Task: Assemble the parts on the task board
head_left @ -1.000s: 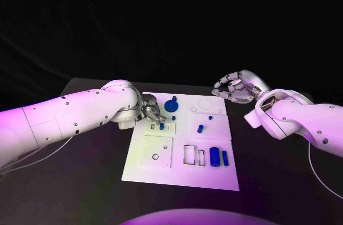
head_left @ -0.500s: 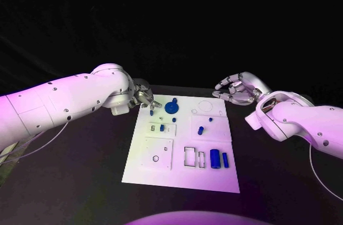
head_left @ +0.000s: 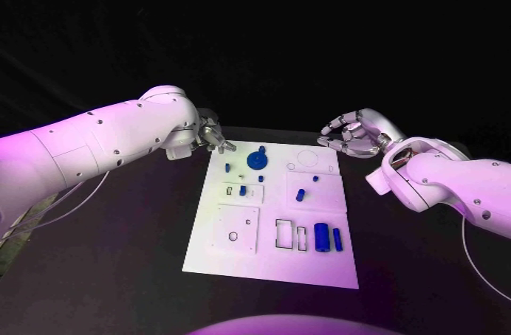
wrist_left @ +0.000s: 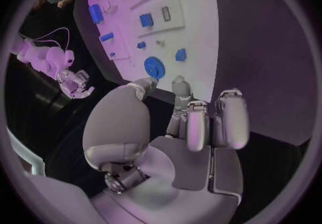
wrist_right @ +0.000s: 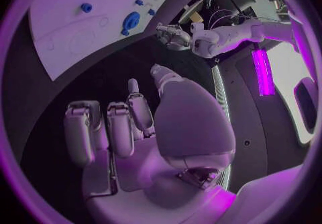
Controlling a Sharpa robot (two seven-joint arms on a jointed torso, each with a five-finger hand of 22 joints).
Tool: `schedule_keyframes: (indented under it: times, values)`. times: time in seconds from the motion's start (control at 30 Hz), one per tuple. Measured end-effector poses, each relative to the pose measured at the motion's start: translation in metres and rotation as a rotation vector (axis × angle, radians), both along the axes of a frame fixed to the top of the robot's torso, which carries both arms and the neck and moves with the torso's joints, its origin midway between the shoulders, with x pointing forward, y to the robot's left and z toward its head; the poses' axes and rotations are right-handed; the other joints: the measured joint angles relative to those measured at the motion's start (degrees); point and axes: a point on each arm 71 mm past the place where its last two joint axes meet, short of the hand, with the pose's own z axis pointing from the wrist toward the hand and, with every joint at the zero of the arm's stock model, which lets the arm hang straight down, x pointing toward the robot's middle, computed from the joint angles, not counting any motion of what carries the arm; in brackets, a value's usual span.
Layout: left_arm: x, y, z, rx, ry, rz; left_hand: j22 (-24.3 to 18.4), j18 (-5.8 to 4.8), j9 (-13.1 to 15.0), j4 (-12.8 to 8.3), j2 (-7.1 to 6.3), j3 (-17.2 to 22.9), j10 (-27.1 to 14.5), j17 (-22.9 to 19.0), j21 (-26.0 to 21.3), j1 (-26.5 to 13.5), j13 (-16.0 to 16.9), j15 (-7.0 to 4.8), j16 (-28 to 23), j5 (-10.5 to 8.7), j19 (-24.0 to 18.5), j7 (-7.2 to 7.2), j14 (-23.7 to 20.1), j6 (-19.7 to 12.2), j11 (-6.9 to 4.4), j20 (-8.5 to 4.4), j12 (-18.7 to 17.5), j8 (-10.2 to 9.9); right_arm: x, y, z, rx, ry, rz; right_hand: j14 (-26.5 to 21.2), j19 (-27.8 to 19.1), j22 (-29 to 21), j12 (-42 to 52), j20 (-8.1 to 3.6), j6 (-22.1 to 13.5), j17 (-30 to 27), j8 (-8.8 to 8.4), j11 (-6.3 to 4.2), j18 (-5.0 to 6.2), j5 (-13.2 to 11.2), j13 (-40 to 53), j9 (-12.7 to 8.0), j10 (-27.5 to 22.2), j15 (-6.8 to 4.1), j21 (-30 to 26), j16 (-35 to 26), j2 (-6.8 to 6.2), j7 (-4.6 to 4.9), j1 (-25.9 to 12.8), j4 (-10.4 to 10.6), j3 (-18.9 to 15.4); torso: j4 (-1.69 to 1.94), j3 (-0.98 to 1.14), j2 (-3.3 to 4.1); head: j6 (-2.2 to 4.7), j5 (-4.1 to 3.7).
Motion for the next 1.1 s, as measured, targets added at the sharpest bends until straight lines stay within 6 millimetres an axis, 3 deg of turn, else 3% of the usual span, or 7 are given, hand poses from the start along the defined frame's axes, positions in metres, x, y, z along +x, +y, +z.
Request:
schedule_keyframes:
  times: [0.47, 1.1]
  values:
    - [0.007, 0.001, -0.02, 0.068, 0.051, 0.005, 0.04, 0.0, -0.27, 0.0, 0.0, -0.31, 0.0, 0.0, 0.0, 0.0, -0.06, -0.01, 0.0, -0.24, 0.0, 0.0, 0.0, 0.0, 0.0, 0.0, 0.0, -0.34, 0.0, 0.002, -0.001, -0.001, -0.001, 0.004, 0.0, 0.0, -0.01, 0.0, 0.0, 0.0, 0.0, 0.23, 0.0, 0.0, 0.0, 0.0, 0.0, 0.0, 0.0, 0.0, 0.0, 0.0, 0.0, 0.0, 0.0, 0.0, -0.04, 0.03, 0.04, -0.37, 0.01]
    - [0.003, -0.006, -0.03, 0.072, 0.103, -0.024, 0.7, 0.01, -0.54, 0.0, 0.6, -0.63, 0.01, 0.0, 0.23, -0.02, -0.03, -0.01, 0.0, -0.24, 0.21, 0.09, 0.0, 0.74, 0.0, 0.2, 0.36, -0.77, 0.0, 0.004, -0.002, -0.002, 0.0, 0.008, 0.0, 0.0, -0.02, 0.0, 0.0, 0.0, -0.01, 0.23, 0.0, 0.0, 0.0, 0.01, 0.0, 0.0, 0.0, 0.0, 0.0, 0.0, 0.0, 0.01, 0.0, 0.0, 0.0, 0.07, -0.05, -0.71, 0.05]
